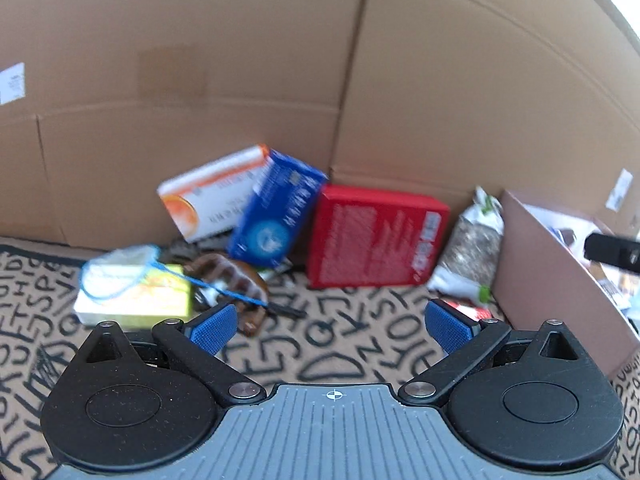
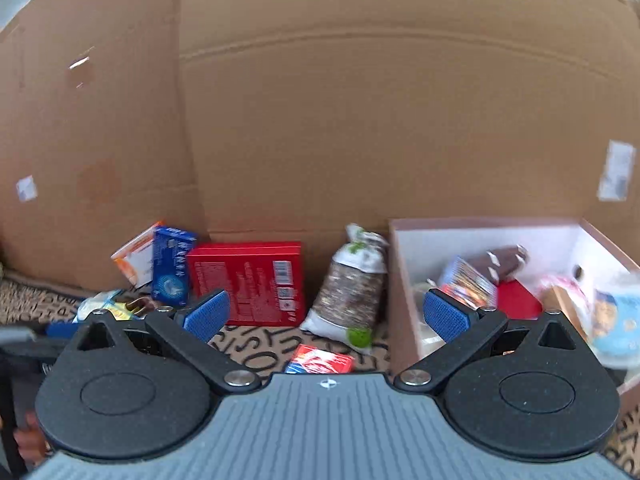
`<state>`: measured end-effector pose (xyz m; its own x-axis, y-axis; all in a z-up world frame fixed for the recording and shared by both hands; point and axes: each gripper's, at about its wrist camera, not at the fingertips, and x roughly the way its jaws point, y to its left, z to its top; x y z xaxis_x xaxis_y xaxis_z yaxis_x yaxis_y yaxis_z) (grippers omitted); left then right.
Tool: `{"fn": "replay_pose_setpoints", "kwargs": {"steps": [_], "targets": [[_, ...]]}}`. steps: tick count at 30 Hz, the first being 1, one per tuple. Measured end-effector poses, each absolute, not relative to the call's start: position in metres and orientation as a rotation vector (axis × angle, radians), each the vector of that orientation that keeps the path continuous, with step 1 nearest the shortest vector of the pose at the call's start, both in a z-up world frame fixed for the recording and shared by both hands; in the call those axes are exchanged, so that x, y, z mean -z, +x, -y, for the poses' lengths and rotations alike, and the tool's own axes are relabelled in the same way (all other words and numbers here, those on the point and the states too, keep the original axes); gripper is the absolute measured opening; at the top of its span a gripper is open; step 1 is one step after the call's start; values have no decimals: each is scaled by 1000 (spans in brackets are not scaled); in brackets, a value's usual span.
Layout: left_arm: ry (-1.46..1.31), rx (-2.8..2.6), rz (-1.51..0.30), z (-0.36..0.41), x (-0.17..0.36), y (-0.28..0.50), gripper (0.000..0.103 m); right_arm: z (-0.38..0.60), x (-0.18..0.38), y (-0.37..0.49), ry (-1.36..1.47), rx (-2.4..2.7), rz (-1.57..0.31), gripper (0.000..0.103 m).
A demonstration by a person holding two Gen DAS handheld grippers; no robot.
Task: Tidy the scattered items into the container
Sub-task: 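Move both tools back to the white cloth seed bag on the rug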
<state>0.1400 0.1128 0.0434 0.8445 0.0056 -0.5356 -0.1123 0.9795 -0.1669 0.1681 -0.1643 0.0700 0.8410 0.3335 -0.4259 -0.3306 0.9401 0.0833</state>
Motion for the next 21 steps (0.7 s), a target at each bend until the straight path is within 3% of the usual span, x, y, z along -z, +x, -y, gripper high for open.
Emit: {"fn": "replay_pose_setpoints", "kwargs": {"steps": [17, 21], "targets": [[-176, -41, -647, -121, -22, 220, 103, 112, -8, 245, -153, -297, -551, 103], [-170, -19, -662, -114, -14, 240, 103, 99, 8, 253, -267, -241, -493, 102]]}}
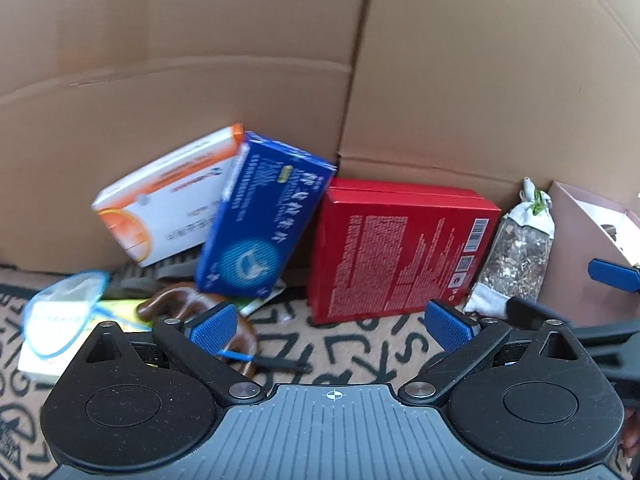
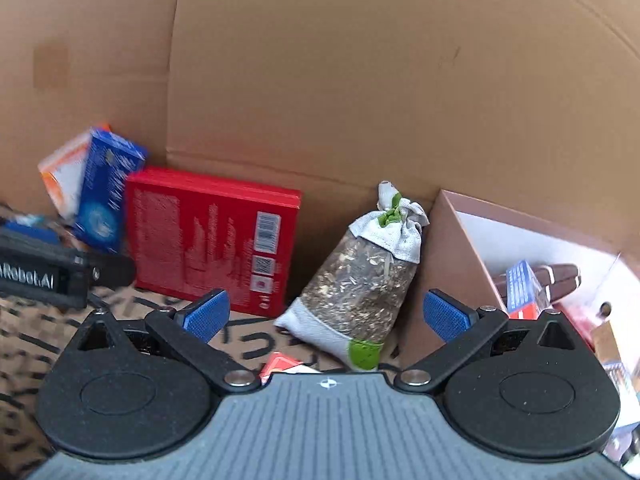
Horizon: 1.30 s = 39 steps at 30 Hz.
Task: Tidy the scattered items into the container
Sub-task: 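Move both tools back to the white cloth seed bag on the rug, then close the right gripper on the seed bag while the left gripper also grips it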
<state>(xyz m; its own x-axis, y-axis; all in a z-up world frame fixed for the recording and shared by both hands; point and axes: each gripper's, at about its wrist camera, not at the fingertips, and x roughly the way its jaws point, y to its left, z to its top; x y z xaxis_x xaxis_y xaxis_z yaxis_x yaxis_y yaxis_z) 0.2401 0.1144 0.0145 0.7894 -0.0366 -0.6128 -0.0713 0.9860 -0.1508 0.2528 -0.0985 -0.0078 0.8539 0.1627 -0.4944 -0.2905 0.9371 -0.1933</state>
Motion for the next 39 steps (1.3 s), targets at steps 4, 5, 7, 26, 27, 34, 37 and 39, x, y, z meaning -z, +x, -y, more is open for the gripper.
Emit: {"fn": "replay_pose_setpoints", "kwargs": {"steps": [4, 5, 7, 26, 27, 34, 37, 39], "targets": [[-165, -3, -669, -109, -4, 257, 103, 85, 23, 259, -374, -210, -443, 102], [-167, -7, -676, -110, 0, 260, 103, 82, 26, 260, -400, -204, -431, 102], [-167, -12, -686, -111, 8, 263, 103, 79, 32, 263, -441, -199, -418, 102], [-163, -24, -705, -109, 23, 258, 103, 71, 66, 301, -578, -97, -450, 93], [-165, -26, -704, -109, 23, 257, 103, 74, 65, 302, -568, -101, -445, 86], [-165, 13, -678, -103, 12, 242, 103, 90, 43, 283, -536, -229, -470, 70], [-147, 69, -664, -96, 4, 236, 103, 99, 32, 267, -495, -312, -490, 70], [-133, 122, -655, -91, 1, 230, 103, 109, 23, 256, -462, -389, -508, 70]]}}
